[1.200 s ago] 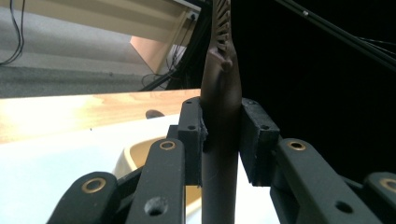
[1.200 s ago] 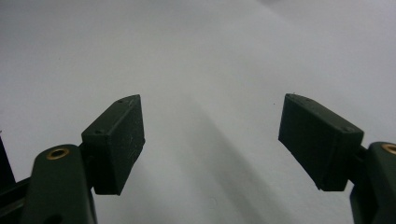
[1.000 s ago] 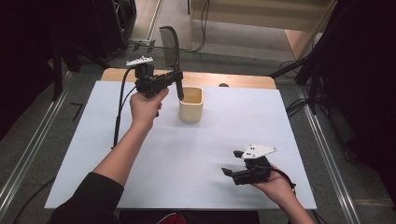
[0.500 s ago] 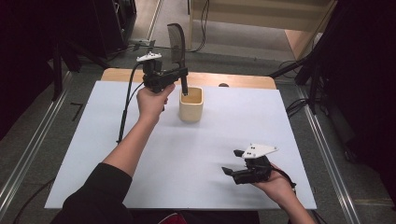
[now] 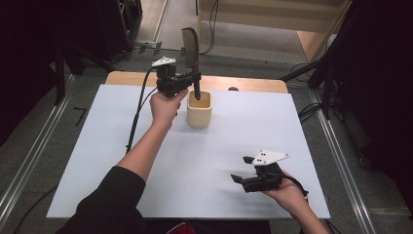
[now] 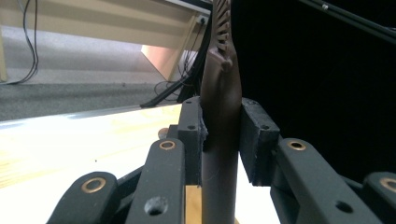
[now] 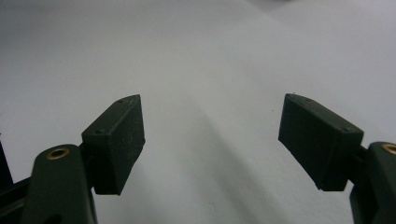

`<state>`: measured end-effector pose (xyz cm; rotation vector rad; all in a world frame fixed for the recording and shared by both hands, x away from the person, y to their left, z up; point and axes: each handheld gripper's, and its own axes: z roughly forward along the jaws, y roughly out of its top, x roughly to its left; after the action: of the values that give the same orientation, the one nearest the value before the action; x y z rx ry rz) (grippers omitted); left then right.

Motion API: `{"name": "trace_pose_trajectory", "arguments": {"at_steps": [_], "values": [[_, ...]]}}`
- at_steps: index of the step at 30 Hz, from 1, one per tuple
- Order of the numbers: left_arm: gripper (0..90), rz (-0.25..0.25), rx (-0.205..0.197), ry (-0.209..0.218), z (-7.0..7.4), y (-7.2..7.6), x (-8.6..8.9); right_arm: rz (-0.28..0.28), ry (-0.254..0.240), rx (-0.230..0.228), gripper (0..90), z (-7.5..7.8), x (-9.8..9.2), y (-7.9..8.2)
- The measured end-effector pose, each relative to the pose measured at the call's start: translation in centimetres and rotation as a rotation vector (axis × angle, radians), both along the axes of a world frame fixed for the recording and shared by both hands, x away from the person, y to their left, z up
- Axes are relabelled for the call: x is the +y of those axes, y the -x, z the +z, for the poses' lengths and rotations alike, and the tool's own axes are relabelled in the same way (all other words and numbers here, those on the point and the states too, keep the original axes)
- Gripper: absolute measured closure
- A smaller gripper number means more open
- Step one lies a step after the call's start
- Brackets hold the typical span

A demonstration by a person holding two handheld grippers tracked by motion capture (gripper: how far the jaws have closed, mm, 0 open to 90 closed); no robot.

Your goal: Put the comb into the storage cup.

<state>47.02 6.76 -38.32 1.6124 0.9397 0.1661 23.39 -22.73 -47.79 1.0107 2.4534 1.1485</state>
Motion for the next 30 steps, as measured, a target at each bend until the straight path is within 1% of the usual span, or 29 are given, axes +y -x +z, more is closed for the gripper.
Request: {"name": "trace_pose_trajectory", "arguments": {"at_steps": [2, 5, 9, 12, 15, 19, 23, 26, 30], "values": [[73.7, -0.004, 0.002, 0.004, -0.2, -0.1, -0.1, -0.001, 0.000, 0.000, 20.8, 0.0, 0.0, 0.0], [73.7, -0.002, 0.002, -0.005, -0.5, -0.2, -0.3, -0.001, 0.000, -0.002, 20.9, 0.0, 0.0, 0.0], [73.7, -0.005, 0.004, -0.006, -1.0, -0.3, -0.5, -0.002, -0.003, 0.002, 21.0, 0.0, -0.1, -0.1], [73.7, -0.008, 0.008, -0.003, -1.3, -0.4, -0.5, -0.002, -0.006, 0.000, 21.1, 0.0, -0.1, -0.1], [73.7, -0.002, 0.017, -0.015, -1.7, -0.4, -0.5, -0.002, -0.004, 0.004, 21.0, 0.0, -0.1, -0.1], [73.7, -0.001, 0.019, -0.016, -2.1, -0.4, -0.5, -0.002, -0.005, 0.000, 21.0, 0.0, -0.1, -0.1], [73.7, -0.003, 0.012, -0.024, -2.3, -0.3, -0.6, -0.001, 0.004, 0.003, 21.1, -0.1, -0.1, -0.1], [73.7, -0.005, 0.014, -0.024, -2.5, -0.3, -0.7, -0.001, -0.004, 0.006, 21.1, -0.1, -0.1, -0.1], [73.7, -0.010, 0.011, -0.035, -2.8, -0.2, -0.8, -0.001, -0.005, 0.007, 21.1, -0.1, -0.1, -0.1]]}}
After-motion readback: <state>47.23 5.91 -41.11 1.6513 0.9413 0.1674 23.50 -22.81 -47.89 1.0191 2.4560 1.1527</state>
